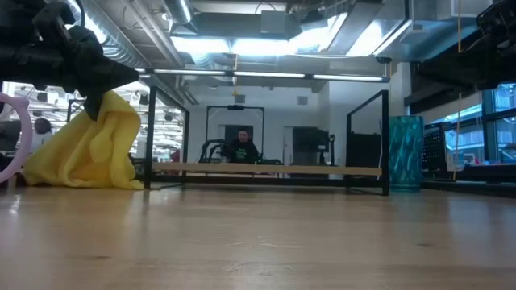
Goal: Stack small to large cups/mugs on shelf
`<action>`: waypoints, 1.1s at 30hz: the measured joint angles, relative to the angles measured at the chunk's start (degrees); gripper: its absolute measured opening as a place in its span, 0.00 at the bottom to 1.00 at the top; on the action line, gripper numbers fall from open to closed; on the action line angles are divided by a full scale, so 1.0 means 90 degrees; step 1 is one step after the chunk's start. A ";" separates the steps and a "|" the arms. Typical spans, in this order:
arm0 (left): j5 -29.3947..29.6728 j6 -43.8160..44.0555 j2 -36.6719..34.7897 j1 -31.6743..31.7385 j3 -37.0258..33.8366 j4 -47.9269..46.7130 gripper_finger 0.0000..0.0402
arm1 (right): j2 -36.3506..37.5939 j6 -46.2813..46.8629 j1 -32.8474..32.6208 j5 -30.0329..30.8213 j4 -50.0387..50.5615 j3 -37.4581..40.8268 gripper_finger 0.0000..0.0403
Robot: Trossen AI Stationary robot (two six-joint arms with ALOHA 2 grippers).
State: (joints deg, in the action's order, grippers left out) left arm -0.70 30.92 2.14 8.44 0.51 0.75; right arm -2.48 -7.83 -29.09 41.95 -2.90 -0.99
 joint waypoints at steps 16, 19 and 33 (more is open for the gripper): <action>-0.0001 -0.0002 -0.0001 0.0000 0.0000 0.0000 0.03 | -0.0001 -0.0425 -0.0001 0.0002 -0.0087 0.0002 0.20; 0.0000 -0.0001 -0.0001 0.0000 0.0000 0.0000 0.03 | -0.0002 -0.1167 0.0000 -0.0100 -0.0418 0.0002 0.20; -0.0001 -0.0002 -0.0001 -0.0002 0.0000 0.0000 0.03 | -0.0005 -0.0221 0.0001 -0.1075 -0.3546 0.0012 0.20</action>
State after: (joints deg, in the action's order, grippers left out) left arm -0.71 30.90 2.13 8.43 0.51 0.75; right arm -2.52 -9.82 -29.08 32.28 -34.82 -0.89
